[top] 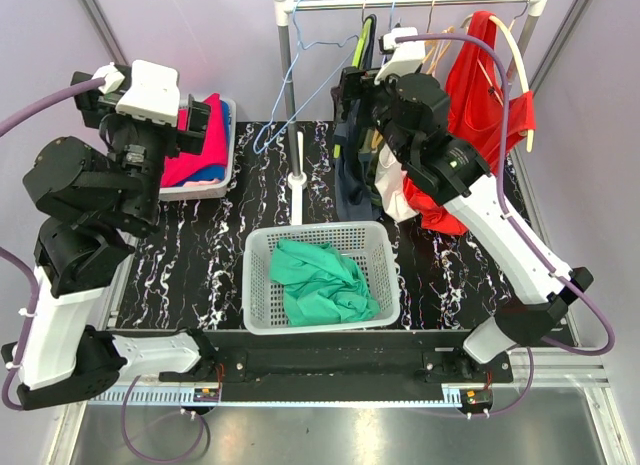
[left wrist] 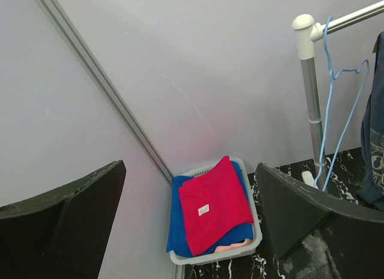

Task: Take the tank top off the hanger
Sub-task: Pick up the hanger from the clothesline.

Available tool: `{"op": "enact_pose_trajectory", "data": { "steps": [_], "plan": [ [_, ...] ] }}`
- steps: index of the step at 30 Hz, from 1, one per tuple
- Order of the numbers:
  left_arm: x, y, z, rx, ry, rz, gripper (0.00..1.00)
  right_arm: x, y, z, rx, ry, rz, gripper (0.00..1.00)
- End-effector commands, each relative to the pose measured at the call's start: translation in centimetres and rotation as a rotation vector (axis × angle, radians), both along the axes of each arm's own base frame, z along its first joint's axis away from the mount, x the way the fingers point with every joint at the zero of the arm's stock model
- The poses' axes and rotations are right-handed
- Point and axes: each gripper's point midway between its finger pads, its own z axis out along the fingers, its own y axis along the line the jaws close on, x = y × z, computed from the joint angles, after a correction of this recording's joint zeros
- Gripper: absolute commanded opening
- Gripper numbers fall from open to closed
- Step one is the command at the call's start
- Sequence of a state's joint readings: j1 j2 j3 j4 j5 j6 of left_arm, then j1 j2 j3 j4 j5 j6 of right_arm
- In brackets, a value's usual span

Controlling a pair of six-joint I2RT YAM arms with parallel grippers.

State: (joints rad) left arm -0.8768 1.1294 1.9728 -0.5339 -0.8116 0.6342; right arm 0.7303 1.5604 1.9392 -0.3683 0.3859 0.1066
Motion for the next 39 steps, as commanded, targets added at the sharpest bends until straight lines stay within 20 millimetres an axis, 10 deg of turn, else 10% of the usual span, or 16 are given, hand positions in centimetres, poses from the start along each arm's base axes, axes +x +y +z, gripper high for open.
{"op": "enact_pose_trajectory", "data": {
  "steps": [1,8,13,22,28,39],
  "plan": [
    [-0.2,-0.3,0.6,-0.02,-0.017,-0.033,0.99,0.2,0.9,1.5,0.067,0.002,0.043,0.9],
    [-0.2,-0.2,0.6,-0.018,-0.015,-0.027,0.99,2.8,3.3,-1.7,0.041,0.114,0.035,0.82],
    [-0.4,0.0,0.5,-0.022,-0.017,-0.029,0.99,2.9,1.5,-2.5,0.004,0.114,-0.041,0.79],
    [-0.2,-0.3,0.1,-0.018,-0.006,-0.032,0.99,1.6,-0.6,-2.0,-0.042,0.08,-0.072,0.79],
    [0.1,-0.4,-0.7,-0.01,0.013,-0.029,0.99,-0.8,1.0,2.1,0.033,-0.016,0.095,0.87],
    [0.7,-1.6,-2.9,0.011,0.068,-0.056,0.99,1.8,0.3,2.5,-0.014,-0.02,0.037,0.89]
  ]
}}
